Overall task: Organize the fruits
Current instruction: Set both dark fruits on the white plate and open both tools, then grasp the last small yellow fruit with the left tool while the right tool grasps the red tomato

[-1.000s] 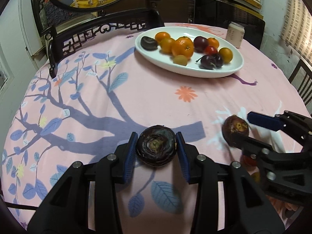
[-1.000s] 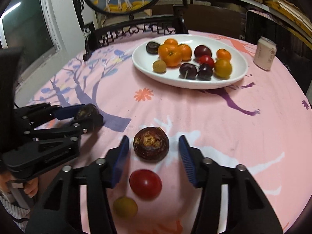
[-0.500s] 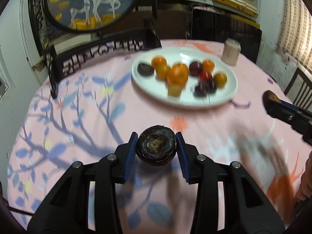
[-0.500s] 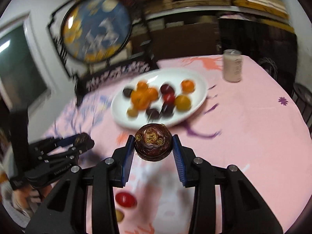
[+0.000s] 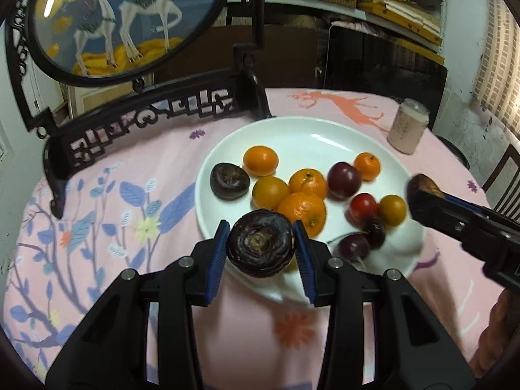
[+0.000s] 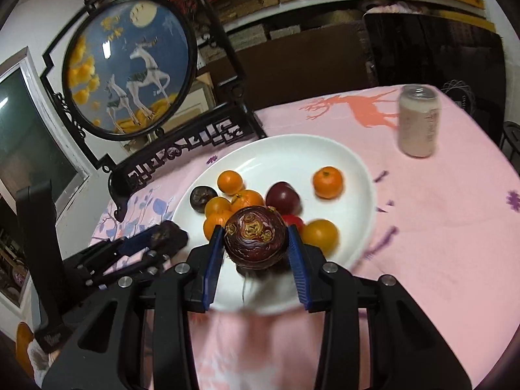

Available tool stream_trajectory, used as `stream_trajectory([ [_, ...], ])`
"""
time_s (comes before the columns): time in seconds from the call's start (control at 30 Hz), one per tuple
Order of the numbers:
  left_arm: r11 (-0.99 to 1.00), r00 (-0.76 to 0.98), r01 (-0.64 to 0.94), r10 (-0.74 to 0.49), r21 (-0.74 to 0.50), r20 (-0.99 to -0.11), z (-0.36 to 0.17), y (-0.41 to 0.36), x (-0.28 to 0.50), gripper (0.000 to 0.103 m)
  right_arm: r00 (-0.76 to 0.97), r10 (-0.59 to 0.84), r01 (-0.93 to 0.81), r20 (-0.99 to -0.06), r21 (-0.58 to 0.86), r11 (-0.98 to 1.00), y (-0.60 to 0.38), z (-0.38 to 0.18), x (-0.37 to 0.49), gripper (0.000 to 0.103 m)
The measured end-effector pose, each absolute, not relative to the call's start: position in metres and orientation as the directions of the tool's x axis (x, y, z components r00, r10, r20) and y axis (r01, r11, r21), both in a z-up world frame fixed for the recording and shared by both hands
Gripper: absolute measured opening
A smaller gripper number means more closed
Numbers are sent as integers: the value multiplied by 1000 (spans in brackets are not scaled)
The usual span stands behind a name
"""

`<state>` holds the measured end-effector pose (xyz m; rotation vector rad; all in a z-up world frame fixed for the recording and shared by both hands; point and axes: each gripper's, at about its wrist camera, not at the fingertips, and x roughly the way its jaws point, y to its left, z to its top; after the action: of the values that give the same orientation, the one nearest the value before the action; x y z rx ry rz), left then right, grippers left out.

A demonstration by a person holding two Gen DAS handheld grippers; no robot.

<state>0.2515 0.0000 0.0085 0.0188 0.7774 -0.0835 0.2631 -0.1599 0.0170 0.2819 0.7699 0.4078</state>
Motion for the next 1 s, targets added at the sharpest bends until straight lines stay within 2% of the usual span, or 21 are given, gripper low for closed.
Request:
stream_trajectory([
  [0.1, 996, 701, 81, -77, -28, -709, -2, 2, 262, 42, 610, 476, -247, -634, 418, 874, -158, 1, 277, 42],
  [0.2, 996, 702, 82, -84, -37, -707, -4, 5, 264, 55, 618, 472, -215, -629, 442, 871, -168, -7, 282, 43],
  [0.27, 995, 708, 87, -92, -42, -701, -1, 5, 262, 55, 630, 456, -215, -629, 423, 880, -168, -4, 280, 43],
  [0.33, 996, 720, 87, -87, -35, -688, 3, 4, 258, 62, 644, 456, -222, -615, 420, 880, -168, 2, 276, 43],
  [0.47, 997, 737, 71, -48, 7, -674, 7, 2, 253, 63, 651, 459, -223, -604, 426, 877, -172, 12, 266, 43],
  [0.67, 998, 723, 59, -55, -19, -688, 10, 5, 242, 65, 663, 463, -216, -589, 441, 871, -181, 26, 240, 46],
  [0.83, 998, 738, 56, -19, 33, -674, 7, 10, 203, 69, 668, 461, -247, -584, 410, 878, -183, 29, 200, 46],
  [1.0, 999, 740, 49, -29, 12, -672, 7, 17, 165, 69, 653, 476, -260, -589, 415, 872, -190, 19, 159, 47],
])
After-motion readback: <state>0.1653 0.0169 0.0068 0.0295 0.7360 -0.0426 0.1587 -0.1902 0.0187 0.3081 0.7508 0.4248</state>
